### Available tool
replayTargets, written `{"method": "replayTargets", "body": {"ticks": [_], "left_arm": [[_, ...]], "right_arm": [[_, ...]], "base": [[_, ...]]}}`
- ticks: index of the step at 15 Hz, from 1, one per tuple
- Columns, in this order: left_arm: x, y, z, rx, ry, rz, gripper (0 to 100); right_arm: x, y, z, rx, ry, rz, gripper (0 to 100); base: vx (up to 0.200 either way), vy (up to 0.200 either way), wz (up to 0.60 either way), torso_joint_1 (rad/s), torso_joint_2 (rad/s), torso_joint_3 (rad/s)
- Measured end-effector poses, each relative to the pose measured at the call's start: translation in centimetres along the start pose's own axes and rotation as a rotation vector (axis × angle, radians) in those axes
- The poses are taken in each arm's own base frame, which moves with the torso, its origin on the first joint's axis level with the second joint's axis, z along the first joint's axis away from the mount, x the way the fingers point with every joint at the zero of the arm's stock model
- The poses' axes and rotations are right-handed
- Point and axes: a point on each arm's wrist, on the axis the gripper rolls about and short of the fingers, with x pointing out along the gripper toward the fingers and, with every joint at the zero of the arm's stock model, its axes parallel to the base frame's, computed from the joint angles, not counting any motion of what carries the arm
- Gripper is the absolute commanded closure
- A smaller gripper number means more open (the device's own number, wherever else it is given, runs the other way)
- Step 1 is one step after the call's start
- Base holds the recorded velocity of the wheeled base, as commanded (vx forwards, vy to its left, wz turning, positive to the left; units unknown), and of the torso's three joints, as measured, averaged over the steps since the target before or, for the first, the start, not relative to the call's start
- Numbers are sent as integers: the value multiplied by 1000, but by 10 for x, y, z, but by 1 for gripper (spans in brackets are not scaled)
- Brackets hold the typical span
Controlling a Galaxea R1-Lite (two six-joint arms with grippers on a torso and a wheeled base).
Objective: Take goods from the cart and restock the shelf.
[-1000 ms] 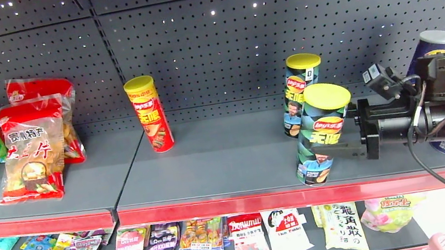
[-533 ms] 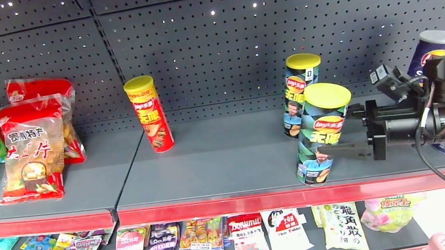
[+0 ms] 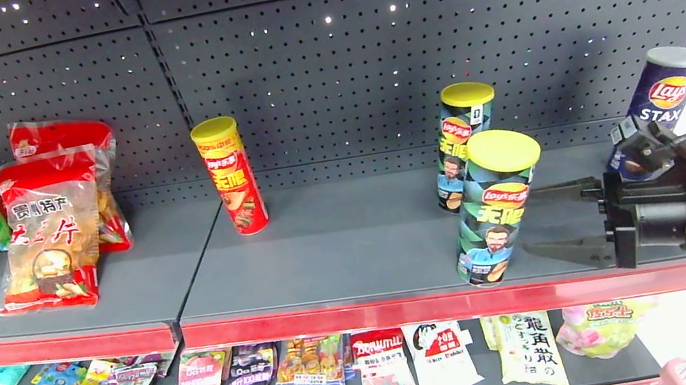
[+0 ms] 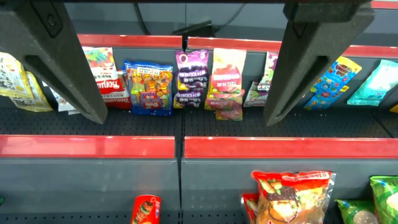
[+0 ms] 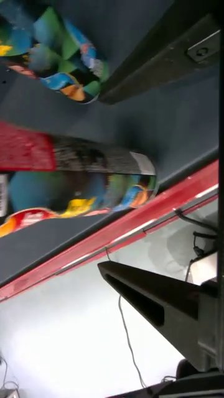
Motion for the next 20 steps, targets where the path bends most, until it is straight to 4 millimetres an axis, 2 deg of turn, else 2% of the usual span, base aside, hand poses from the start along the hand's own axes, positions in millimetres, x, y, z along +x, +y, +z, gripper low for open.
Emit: {"method": "replayTargets", "body": {"ticks": [2, 5, 10, 12, 15, 17, 20], "left_arm": [[0, 0, 0, 0, 0, 0, 0], [0, 0, 0, 0, 0, 0, 0], [0, 0, 0, 0, 0, 0, 0], [0, 0, 0, 0, 0, 0, 0], [0, 0, 0, 0, 0, 0, 0], [0, 0, 0, 0, 0, 0, 0], [0, 0, 0, 0, 0, 0, 0]], "right_arm": [[-10, 6, -3, 12, 20, -58, 0], [-28, 26, -4, 31, 53, -160, 0], [-69, 73, 4, 117, 139, -278, 0], [-88, 89, 6, 96, 156, -437, 0], [-116, 104, 5, 76, 190, -845, 0], [-129, 114, -1, 110, 170, -979, 0], [-140, 130, -13, 124, 142, -1080, 0]], "base": [[0, 0, 0, 0, 0, 0], [0, 0, 0, 0, 0, 0], [0, 0, 0, 0, 0, 0], [0, 0, 0, 0, 0, 0], [0, 0, 0, 0, 0, 0], [0, 0, 0, 0, 0, 0], [0, 0, 0, 0, 0, 0]]}}
